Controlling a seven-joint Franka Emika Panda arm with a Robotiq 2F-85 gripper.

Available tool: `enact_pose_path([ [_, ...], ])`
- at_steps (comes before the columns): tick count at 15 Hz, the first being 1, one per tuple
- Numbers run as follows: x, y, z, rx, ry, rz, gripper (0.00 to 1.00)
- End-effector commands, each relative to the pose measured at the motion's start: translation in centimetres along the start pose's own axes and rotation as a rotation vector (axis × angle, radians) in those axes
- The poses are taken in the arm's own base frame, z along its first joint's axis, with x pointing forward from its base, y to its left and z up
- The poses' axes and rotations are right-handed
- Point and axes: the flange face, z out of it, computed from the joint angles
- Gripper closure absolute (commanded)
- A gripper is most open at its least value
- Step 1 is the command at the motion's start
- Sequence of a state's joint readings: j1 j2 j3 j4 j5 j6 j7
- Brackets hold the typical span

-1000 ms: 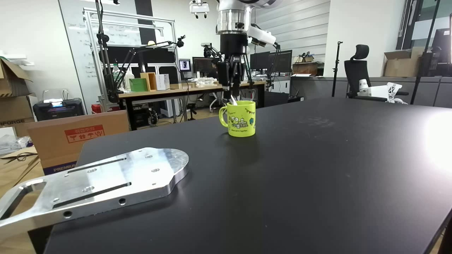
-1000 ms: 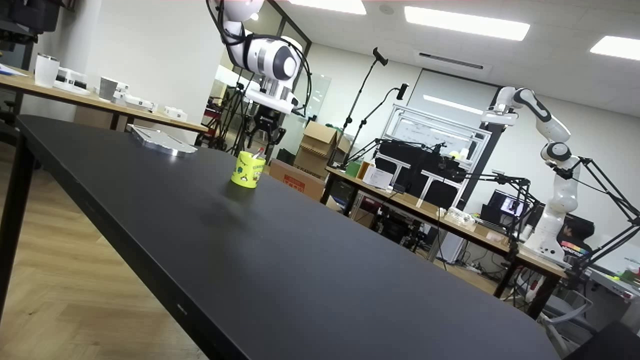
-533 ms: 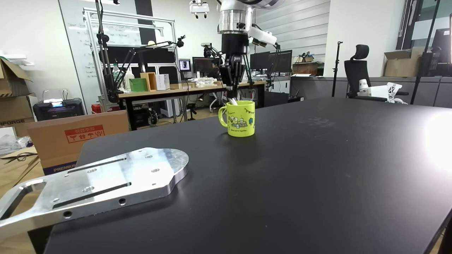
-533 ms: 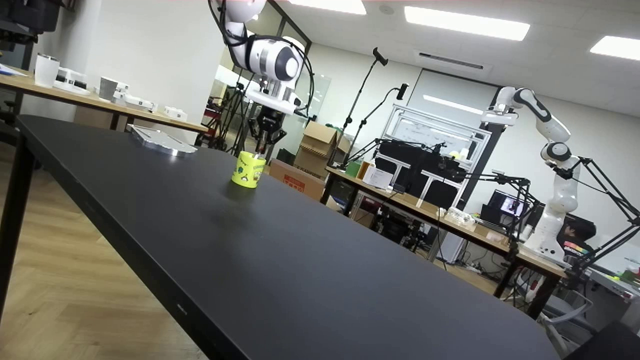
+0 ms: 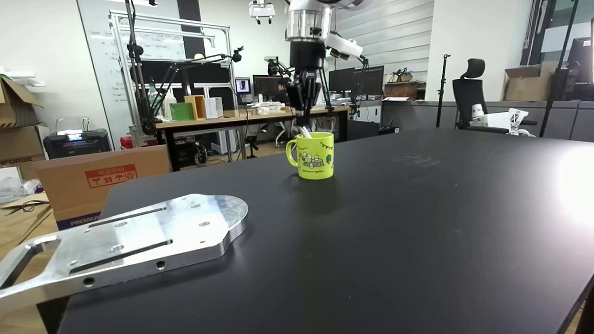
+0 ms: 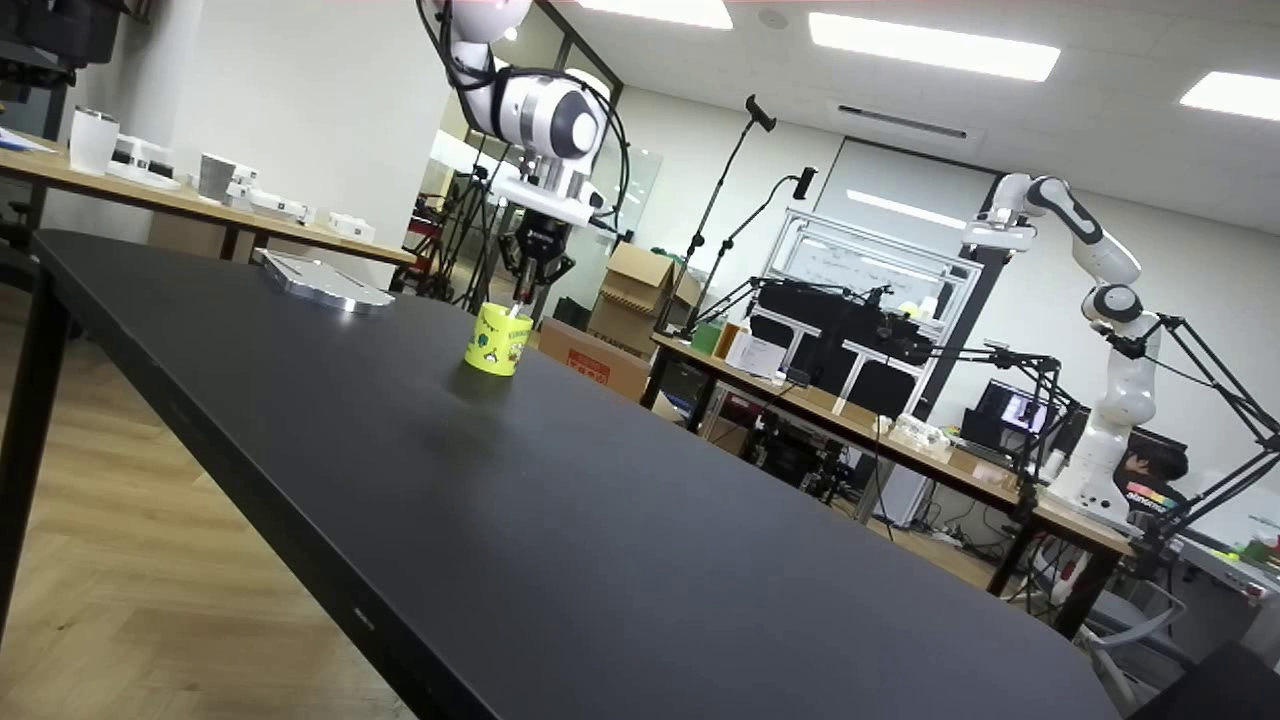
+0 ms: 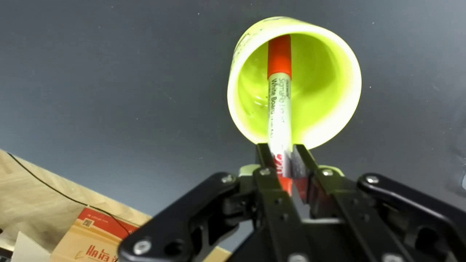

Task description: Remove the red marker from the yellow mug

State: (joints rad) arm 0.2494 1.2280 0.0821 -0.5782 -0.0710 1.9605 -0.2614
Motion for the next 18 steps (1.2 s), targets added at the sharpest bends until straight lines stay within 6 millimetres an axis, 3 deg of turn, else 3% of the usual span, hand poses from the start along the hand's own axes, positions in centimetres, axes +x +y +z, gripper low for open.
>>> enact_pose_path([
  [1,0.6,0.2,-4.7,-0.015,0.003,-0.001,0.95],
  [6,0.0,1.4,-11.4,-0.028,-0.036,-0.012,0.95],
  [8,-1.0,2.9,-13.4,-0.051,-0.075,0.001,0.95],
  [11,-3.3,7.2,-14.7,-0.095,-0.148,0.048,0.95],
  [14,-6.0,12.5,-12.6,-0.101,-0.206,0.098,0.95],
  [18,-9.7,17.5,-6.9,-0.036,-0.275,0.137,0.95],
])
